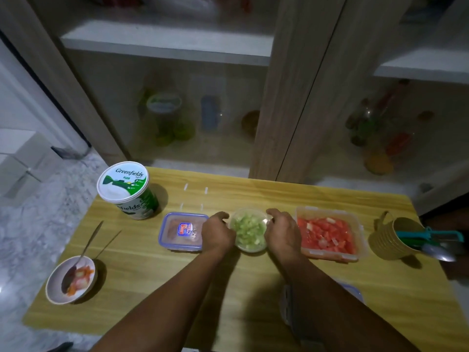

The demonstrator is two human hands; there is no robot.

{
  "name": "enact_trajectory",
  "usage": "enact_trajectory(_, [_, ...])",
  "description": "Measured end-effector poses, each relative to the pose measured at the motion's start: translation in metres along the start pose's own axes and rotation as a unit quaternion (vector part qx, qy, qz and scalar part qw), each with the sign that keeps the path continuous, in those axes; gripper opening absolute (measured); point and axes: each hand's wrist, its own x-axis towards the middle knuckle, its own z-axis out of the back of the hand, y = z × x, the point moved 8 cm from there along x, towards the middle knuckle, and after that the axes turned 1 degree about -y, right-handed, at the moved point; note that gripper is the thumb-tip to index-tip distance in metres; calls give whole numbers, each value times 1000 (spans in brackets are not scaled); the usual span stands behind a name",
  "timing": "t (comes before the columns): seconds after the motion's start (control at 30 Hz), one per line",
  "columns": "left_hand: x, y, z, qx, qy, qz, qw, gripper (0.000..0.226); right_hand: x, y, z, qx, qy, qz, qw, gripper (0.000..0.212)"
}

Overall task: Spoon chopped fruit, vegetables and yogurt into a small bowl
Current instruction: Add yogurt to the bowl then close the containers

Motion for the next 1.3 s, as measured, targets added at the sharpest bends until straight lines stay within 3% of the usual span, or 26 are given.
enact_trajectory(0.13, [0,-8,-6,90,36,-62,993,52,-4,10,-6,-104,52,71,991,61])
enact_trajectory(0.43, [-2,-21,-16,327,101,-138,929,65,-16,18,-8,-116,102,117,981,71])
enact_trajectory(0.8, [-4,-15,-20,322,166,-131,923,70,-27,13,-11,-90,136,109,981,80])
enact_trajectory(1.0, [-15,-13,-10,324,113,-133,930,65,-34,10,-7,-19,126,54,990,75])
enact_trajectory(1.17, [-46,-16,8,310,14,-157,938,49,-48,-3,7,7,88,47,995,46])
enact_trajectory(1.3, [-75,-20,3,298,-20,-182,937,41,-61,-28,23,49,54,16,997,41])
